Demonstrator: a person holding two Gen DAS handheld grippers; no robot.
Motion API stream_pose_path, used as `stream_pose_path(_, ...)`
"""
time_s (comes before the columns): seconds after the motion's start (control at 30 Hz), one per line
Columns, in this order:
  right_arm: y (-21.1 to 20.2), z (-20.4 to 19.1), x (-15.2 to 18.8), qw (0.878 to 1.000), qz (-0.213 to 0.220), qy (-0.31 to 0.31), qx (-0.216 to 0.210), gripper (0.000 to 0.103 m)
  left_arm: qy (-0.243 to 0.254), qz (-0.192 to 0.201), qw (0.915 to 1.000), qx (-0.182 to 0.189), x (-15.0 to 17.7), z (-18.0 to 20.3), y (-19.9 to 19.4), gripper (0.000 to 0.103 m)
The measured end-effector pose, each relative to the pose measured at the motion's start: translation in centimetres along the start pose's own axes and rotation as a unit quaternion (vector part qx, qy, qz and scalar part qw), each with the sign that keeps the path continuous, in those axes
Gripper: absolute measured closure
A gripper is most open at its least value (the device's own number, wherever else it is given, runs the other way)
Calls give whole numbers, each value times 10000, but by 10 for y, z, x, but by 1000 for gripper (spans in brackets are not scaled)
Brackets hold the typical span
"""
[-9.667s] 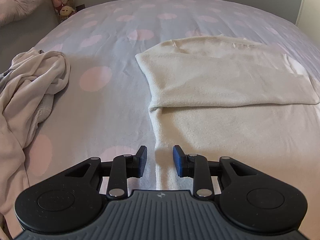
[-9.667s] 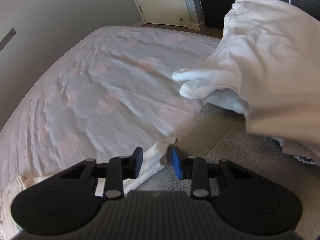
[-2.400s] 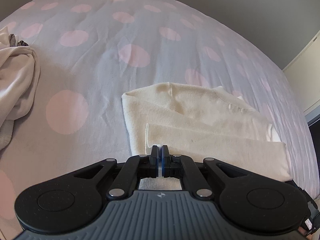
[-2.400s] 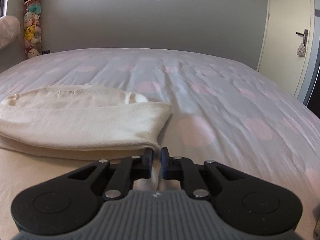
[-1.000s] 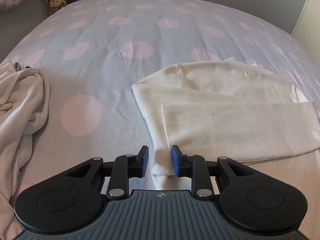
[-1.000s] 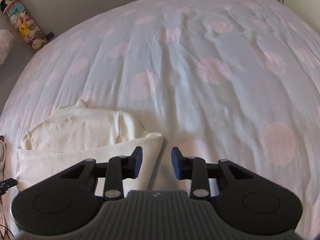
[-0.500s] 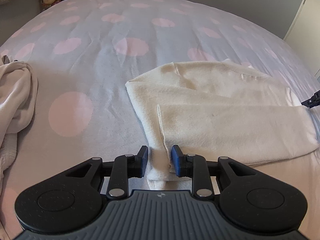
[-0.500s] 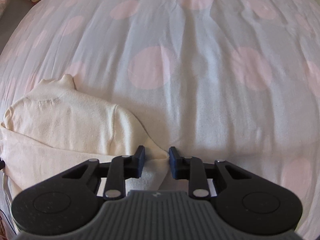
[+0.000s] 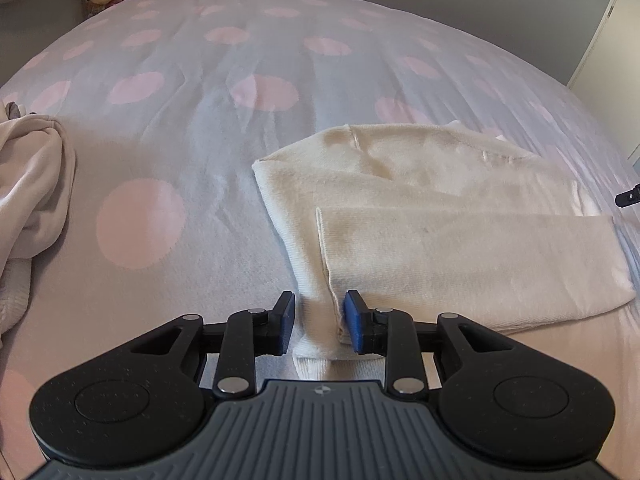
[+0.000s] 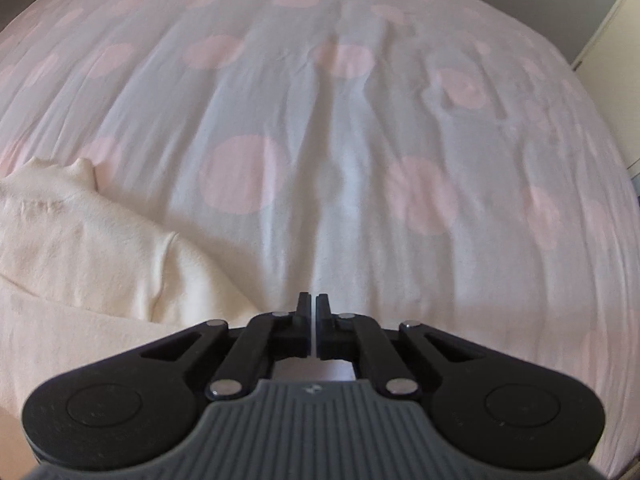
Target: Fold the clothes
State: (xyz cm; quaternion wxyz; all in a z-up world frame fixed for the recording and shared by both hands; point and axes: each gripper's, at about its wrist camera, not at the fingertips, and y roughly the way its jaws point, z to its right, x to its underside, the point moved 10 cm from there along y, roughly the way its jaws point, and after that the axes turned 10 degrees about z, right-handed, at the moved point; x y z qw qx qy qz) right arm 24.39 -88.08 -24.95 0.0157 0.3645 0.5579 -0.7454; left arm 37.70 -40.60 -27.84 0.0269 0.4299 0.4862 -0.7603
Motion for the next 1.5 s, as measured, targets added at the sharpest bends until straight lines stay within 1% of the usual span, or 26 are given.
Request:
stream_pose_path(0.1,-14,-1,4,9996,125,173,-191,100,-37,-9,10000,18,0,-2,0,74)
stream_pose_path(0.13,-19,-6,9,9996,127,145,-227,98,-65,-19,10000,30,-1,-2,-1,74)
stream_pose_path(0.2,-30,-15,24,9993,115,144,-320,97,-79,-37,9999,60,-2,-2,-3,74)
stream_pose_path(0.37,-65,-56,76,9955,112,203,-919,96,62,-199,9993,315,10,8,-21,73)
stream_pose_path(0.5,-102,-89,126,9908,101,106,-1344,93,14,-465,9979,444,35,15,-44,73)
stream_pose_path(0.57,-123,-105,150,9884,171,-8,-1511,92,65,-560,9973,461,48,19,-58,73)
stream_pose_path(0.67,-156,-132,186,9831,242,-334,-1783,92,255,-528,9967,556,68,29,-87,73)
stream_pose_path(0.73,-178,-150,213,9786,294,-634,-1936,90,421,-621,9948,685,85,39,-105,73)
stream_pose_path(0.77,-187,-159,225,9763,313,-805,-1987,85,568,-673,9934,734,94,46,-113,73)
stream_pose_path(0.83,-202,-178,247,9705,330,-1140,-2098,78,973,-721,9895,787,107,60,-128,73)
stream_pose_path(0.87,-210,-186,258,9671,332,-1303,-2158,77,1187,-703,9871,807,112,68,-137,73)
stream_pose_path(0.97,-226,-206,288,9573,295,-1704,-2315,72,1776,-707,9771,934,129,91,-158,73)
stream_pose_path(1.03,-232,-216,306,9516,252,-1915,-2389,69,2186,-713,9682,987,142,107,-172,73)
stream_pose_path(1.07,-234,-220,313,9494,237,-2016,-2397,66,2426,-717,9628,953,148,113,-177,73)
stream_pose_path(1.1,-235,-224,321,9472,218,-2119,-2397,65,2657,-721,9571,907,155,120,-181,73)
stream_pose_path(1.23,-235,-233,344,9417,129,-2392,-2364,65,3416,-779,9332,802,185,146,-197,73)
stream_pose_path(1.3,-235,-235,352,9397,103,-2492,-2342,62,3684,-883,9229,684,202,154,-200,73)
stream_pose_path(1.33,-234,-237,355,9372,57,-2596,-2327,60,3843,-955,9165,562,212,155,-200,73)
stream_pose_path(1.43,-233,-244,365,9292,-78,-2906,-2280,48,4270,-1177,8963,232,241,153,-198,72)
stream_pose_path(1.47,-232,-246,368,9263,-124,-3008,-2264,46,4367,-1273,8904,189,250,152,-197,70)
stream_pose_path(1.5,-232,-249,371,9233,-169,-3110,-2248,45,4497,-1352,8828,143,259,151,-195,67)
